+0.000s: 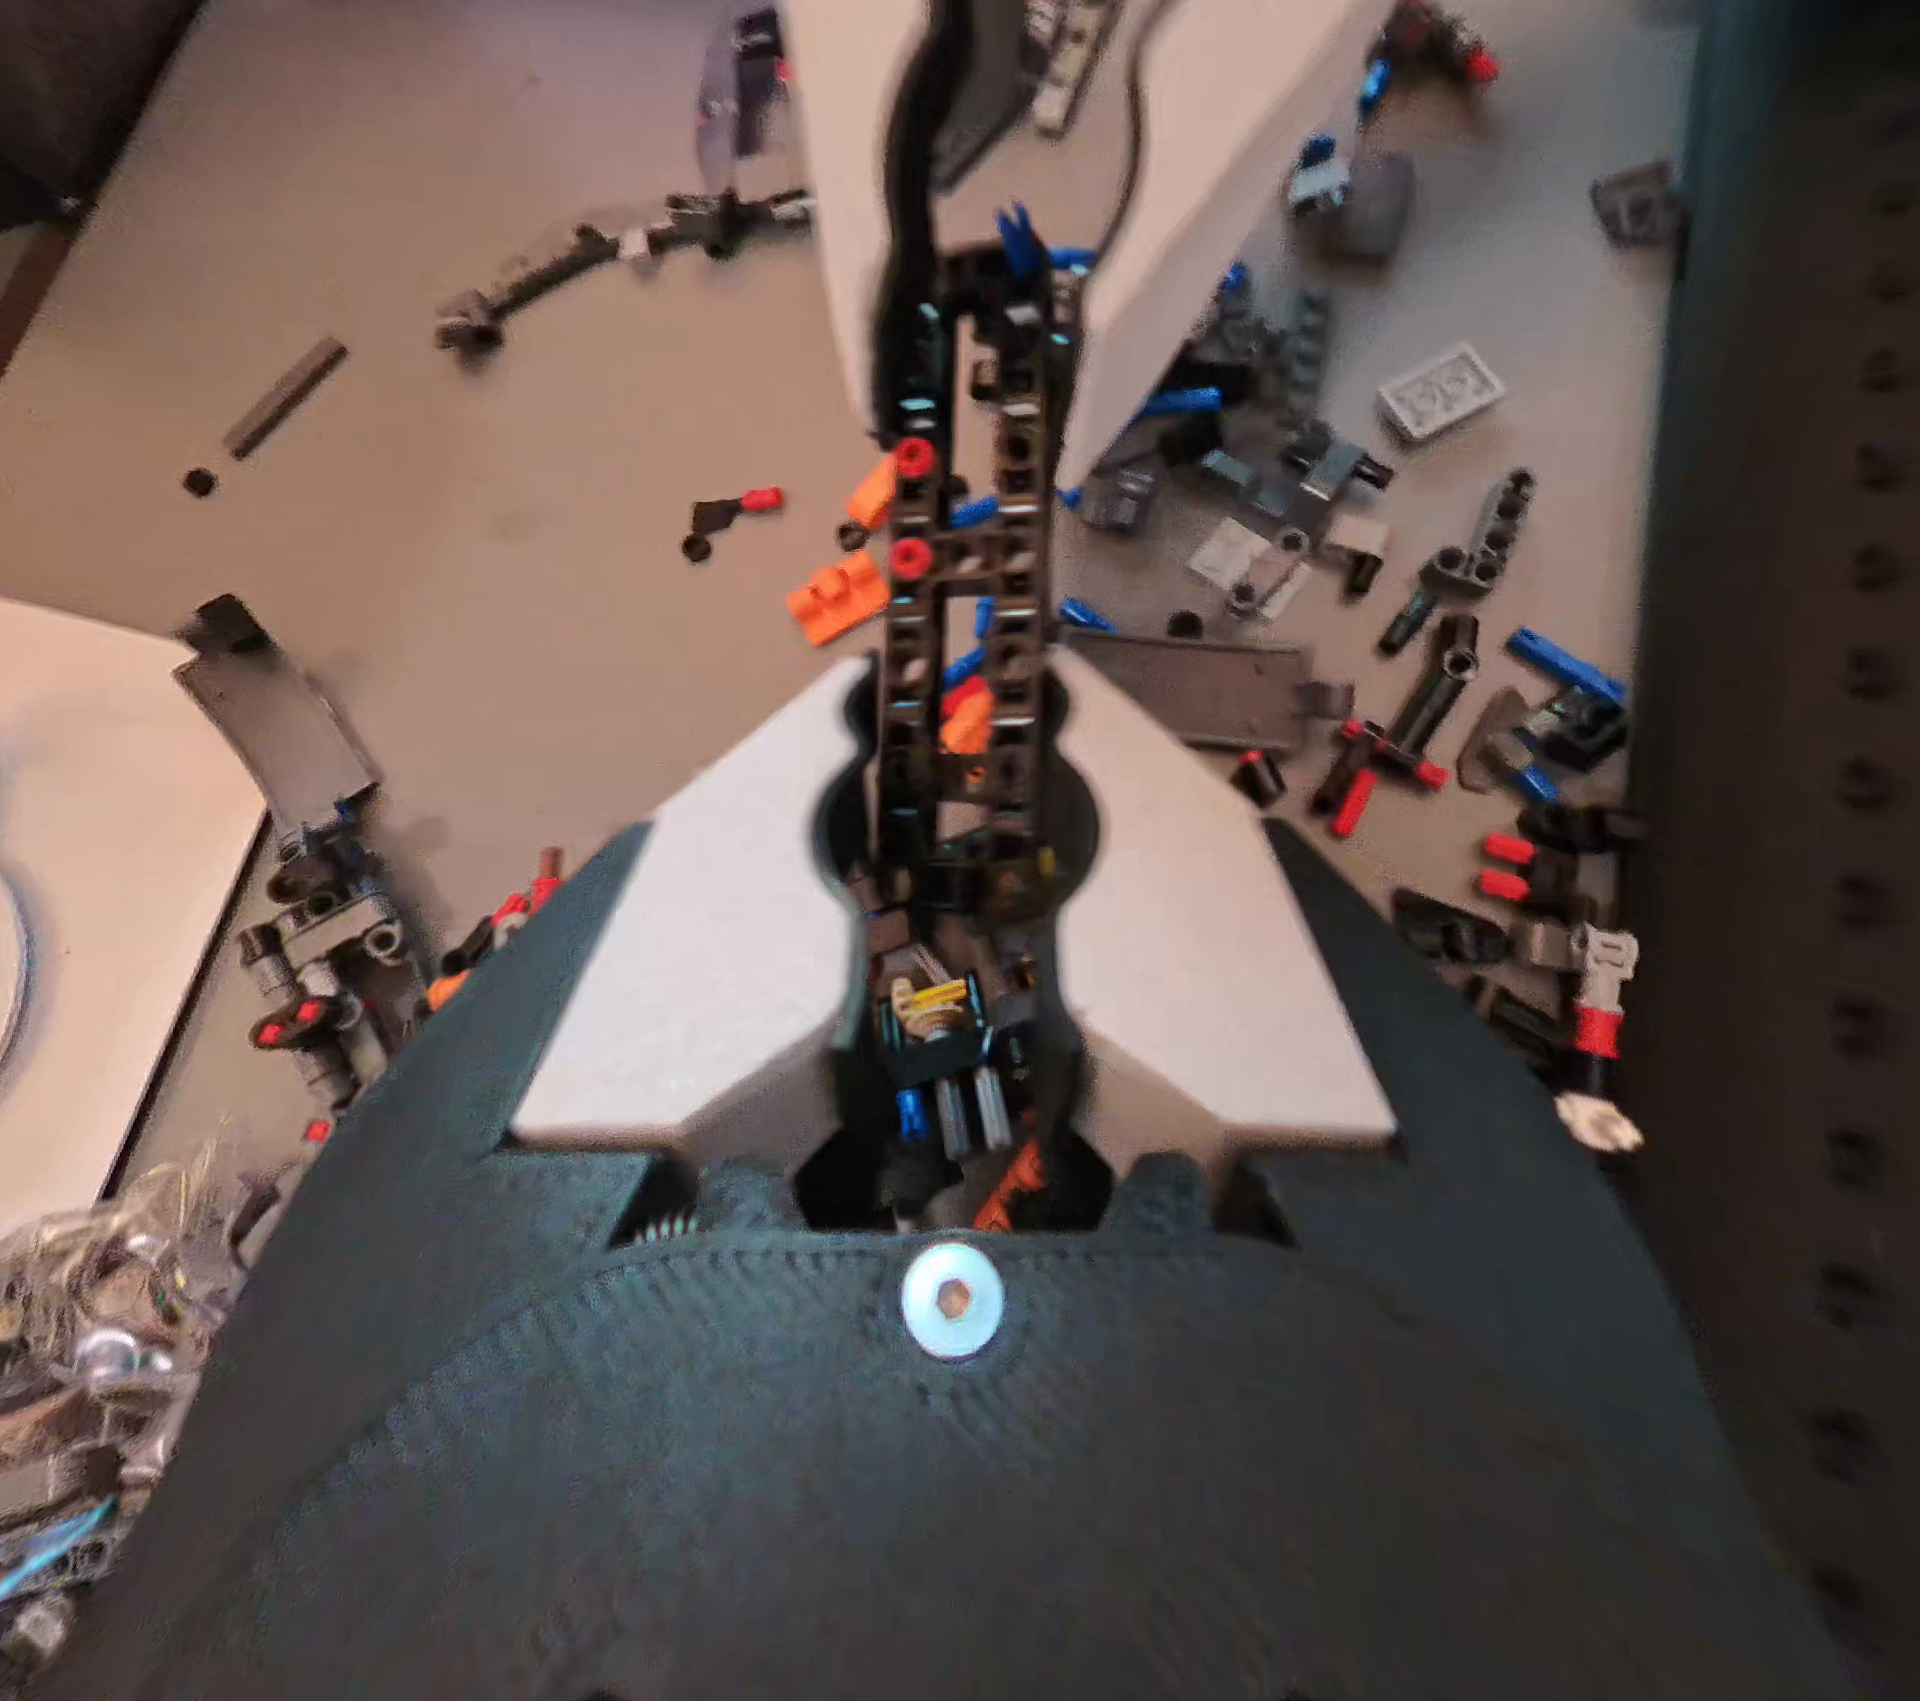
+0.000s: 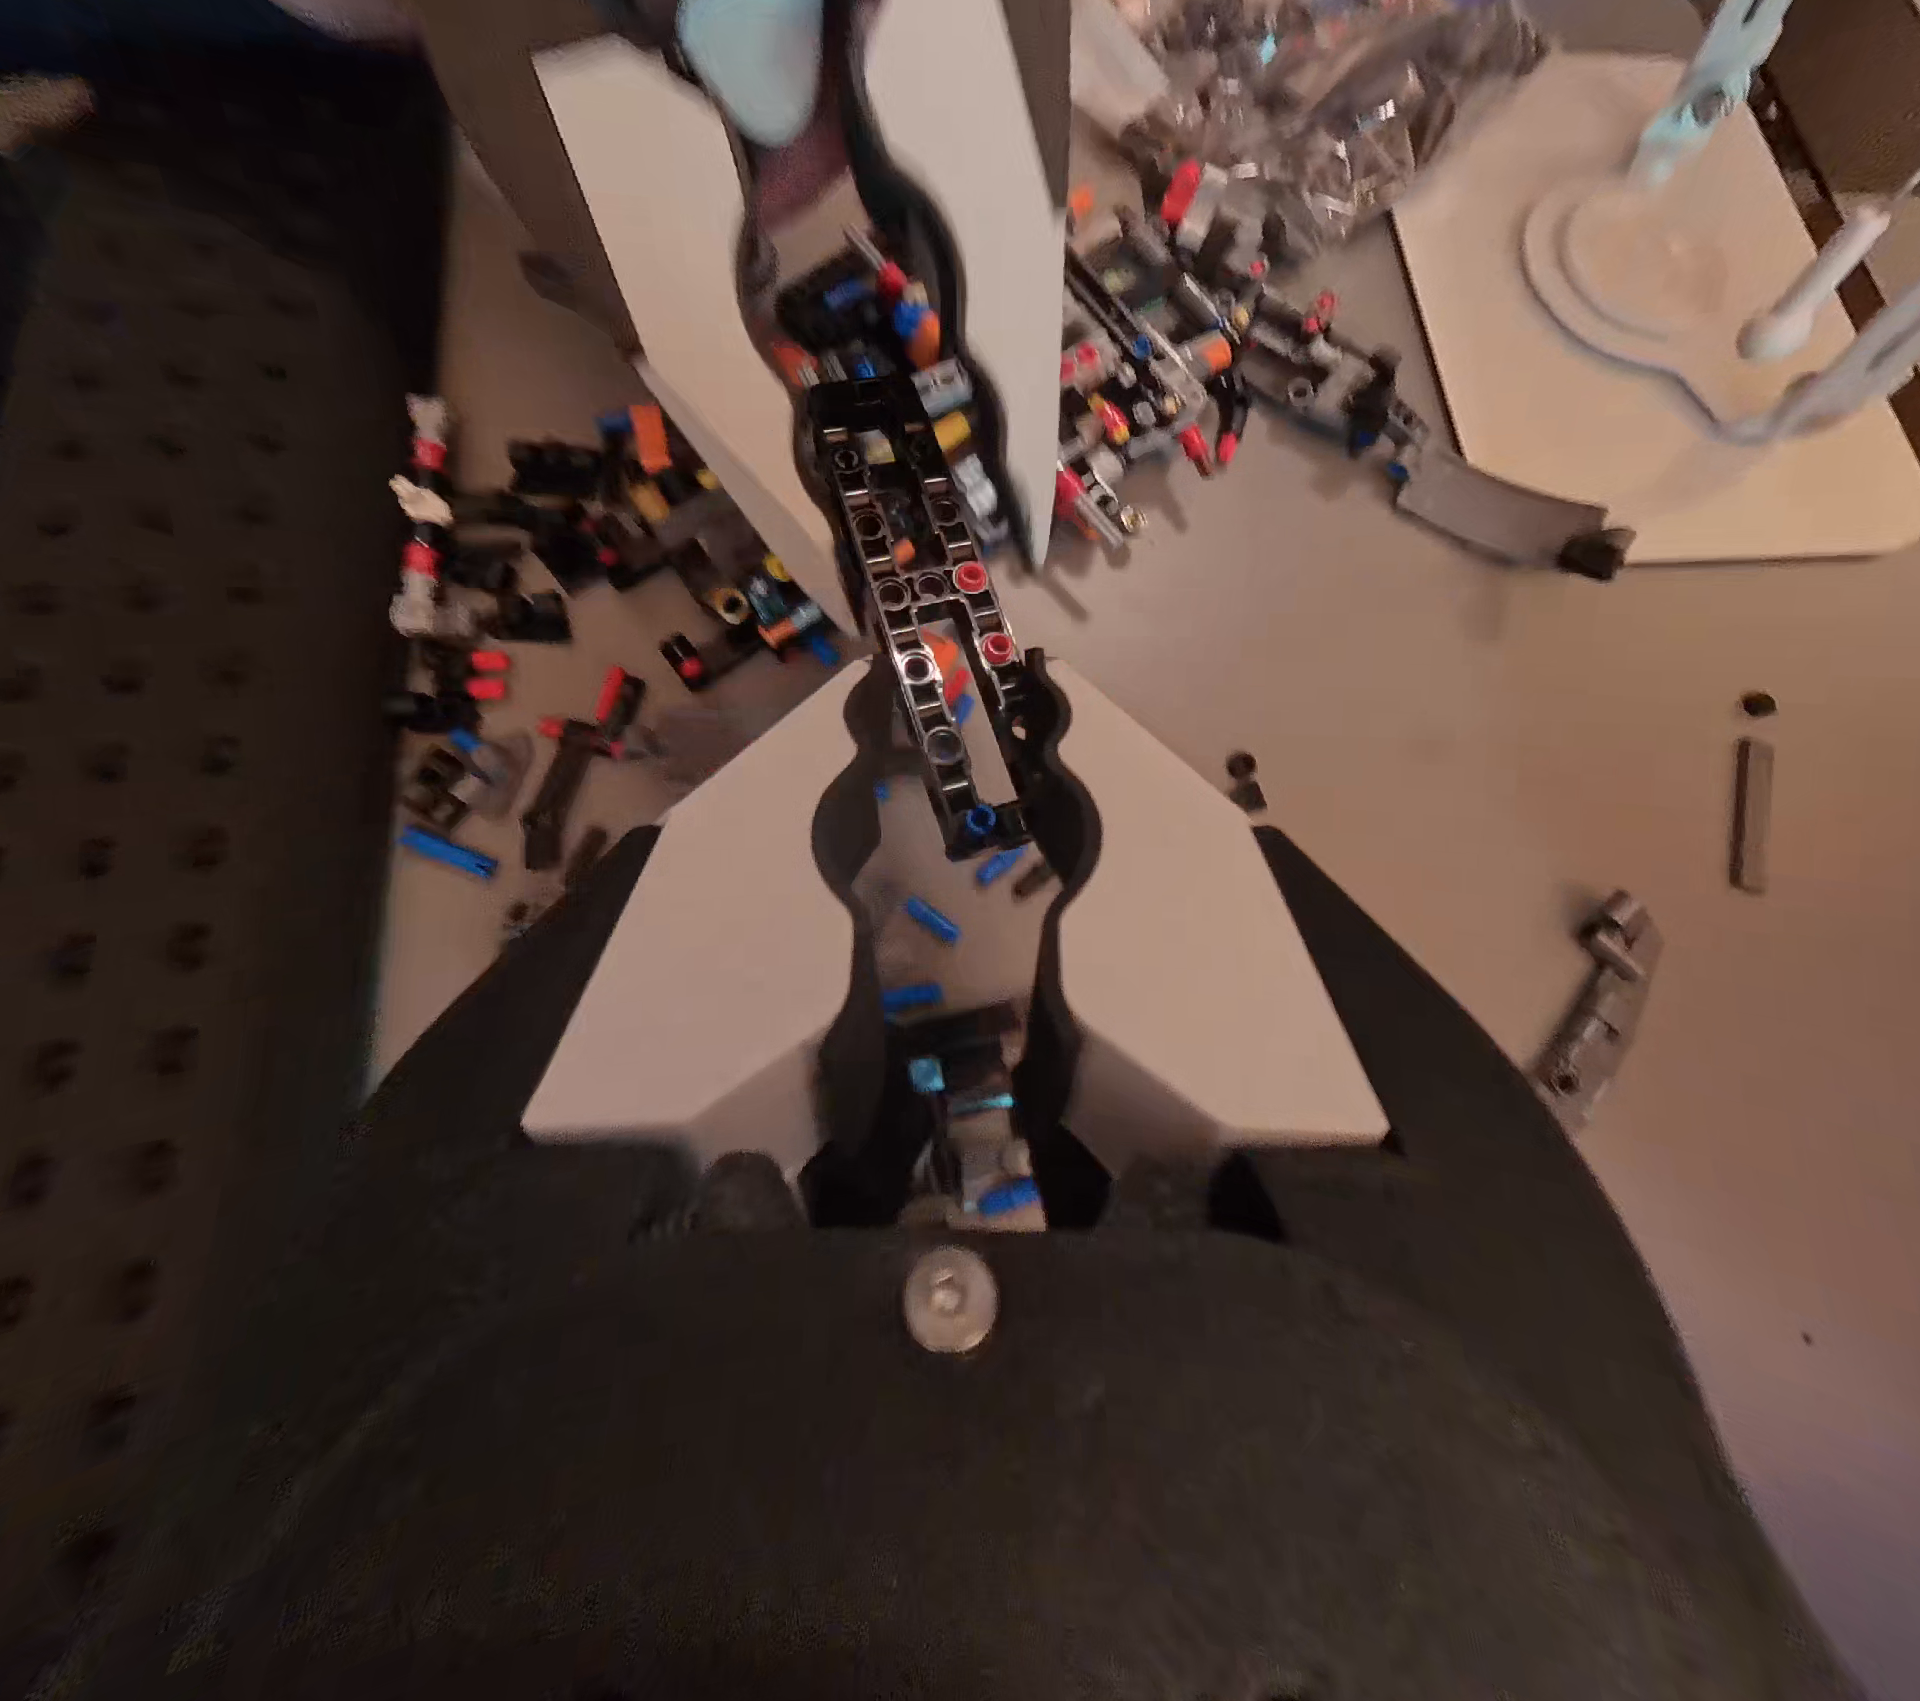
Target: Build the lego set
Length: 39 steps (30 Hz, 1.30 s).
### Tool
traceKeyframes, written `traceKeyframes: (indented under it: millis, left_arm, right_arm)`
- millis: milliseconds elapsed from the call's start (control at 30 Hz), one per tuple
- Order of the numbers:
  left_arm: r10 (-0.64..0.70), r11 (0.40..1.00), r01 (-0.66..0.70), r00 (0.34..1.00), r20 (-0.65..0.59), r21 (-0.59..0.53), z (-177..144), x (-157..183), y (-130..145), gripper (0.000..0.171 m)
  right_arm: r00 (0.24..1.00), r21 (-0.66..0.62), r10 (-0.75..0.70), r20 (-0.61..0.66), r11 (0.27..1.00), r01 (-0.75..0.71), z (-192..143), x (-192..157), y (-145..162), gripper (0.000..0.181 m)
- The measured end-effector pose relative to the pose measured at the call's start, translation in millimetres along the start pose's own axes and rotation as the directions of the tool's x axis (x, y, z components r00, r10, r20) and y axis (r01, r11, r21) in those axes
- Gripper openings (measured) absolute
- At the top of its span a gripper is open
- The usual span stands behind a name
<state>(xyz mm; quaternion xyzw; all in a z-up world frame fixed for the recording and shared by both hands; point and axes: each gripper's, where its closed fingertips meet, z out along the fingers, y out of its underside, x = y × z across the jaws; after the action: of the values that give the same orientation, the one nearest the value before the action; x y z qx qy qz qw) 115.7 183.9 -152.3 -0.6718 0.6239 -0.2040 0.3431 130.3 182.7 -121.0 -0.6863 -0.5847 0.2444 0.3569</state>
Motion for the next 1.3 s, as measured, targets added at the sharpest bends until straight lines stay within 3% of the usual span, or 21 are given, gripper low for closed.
traceKeyframes:
  millis: [67, 200, 300, 633, 867, 967, 1167, 1300]
  left_arm:
    - [0.017, 1.000, -0.017, 1.000, -0.002, 0.002, -1.7, 3.2, -2.1, 0.021]
    - [-0.176, 0.975, 0.200, 0.963, -0.206, 0.102, -14.7, 10.1, -15.6, 0.021]
    - [-0.254, 0.943, 0.307, 0.915, -0.314, 0.129, -23.4, 10.2, -17.9, 0.021]
    - [-0.279, 0.922, 0.370, 0.842, -0.462, 0.117, -27.9, 25.6, -21.5, 0.021]
    - [-0.260, 0.921, 0.365, 0.836, -0.483, 0.136, -28.6, 28.6, -24.6, 0.022]
    - [-0.244, 0.912, 0.365, 0.849, -0.469, 0.188, -32.5, 23.6, -32.2, 0.030]
    - [-0.126, 0.946, 0.221, 0.925, -0.357, 0.238, -34.8, 24.1, -38.2, 0.025]
    - [-0.098, 0.959, 0.184, 0.930, -0.354, 0.217, -29.7, 30.6, -36.7, 0.025]
  right_arm:
    - [1.000, 0.044, 0.012, 0.013, 0.999, -0.013, -4.6, -2.2, -8.8, 0.022]
    - [0.998, 0.144, -0.032, -0.062, 0.989, 0.041, -22.7, 4.5, -23.0, 0.026]
    - [0.987, 0.135, -0.067, -0.144, 0.987, 0.087, -36.3, 14.7, -17.7, 0.030]
    - [0.975, 0.168, -0.150, -0.164, 0.970, 0.177, -34.3, 5.5, -26.2, 0.021]
    - [0.977, 0.170, -0.150, -0.154, 0.970, 0.176, -36.3, 2.7, -26.7, 0.020]
    - [0.977, 0.168, -0.156, -0.147, 0.969, 0.180, -35.5, 0.4, -27.8, 0.019]
    - [0.975, 0.171, -0.169, -0.144, 0.966, 0.193, -30.1, -5.3, -34.3, 0.019]
    - [0.975, 0.174, -0.173, -0.139, 0.965, 0.196, -29.4, -7.7, -36.0, 0.017]
